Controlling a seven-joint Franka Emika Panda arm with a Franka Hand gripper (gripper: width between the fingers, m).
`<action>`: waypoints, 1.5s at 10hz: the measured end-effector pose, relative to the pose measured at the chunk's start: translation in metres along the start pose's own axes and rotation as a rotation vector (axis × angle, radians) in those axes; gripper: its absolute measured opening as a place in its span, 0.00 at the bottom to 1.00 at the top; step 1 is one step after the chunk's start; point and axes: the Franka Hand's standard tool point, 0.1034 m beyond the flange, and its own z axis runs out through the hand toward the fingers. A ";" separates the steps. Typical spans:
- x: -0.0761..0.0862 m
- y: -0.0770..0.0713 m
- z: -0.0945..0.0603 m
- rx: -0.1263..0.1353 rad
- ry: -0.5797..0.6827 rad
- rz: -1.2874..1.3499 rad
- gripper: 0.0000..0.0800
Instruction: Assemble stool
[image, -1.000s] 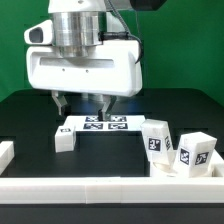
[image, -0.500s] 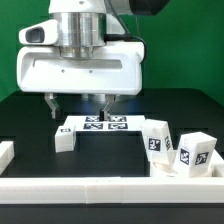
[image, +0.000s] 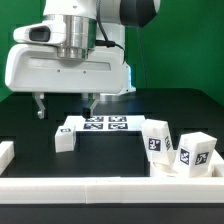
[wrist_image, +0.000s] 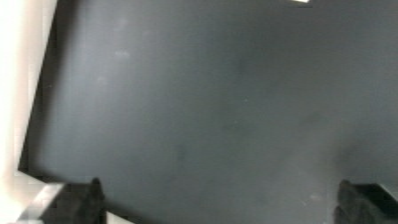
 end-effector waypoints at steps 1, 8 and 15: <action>0.000 0.000 0.000 0.000 0.000 0.000 0.81; -0.029 -0.020 0.021 0.190 -0.364 0.181 0.81; -0.054 -0.009 0.028 0.147 -0.801 0.247 0.81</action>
Offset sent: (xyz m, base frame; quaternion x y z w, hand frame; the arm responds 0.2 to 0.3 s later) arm -0.0068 -0.0099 -0.0085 0.0322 -0.1368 -0.0357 0.9894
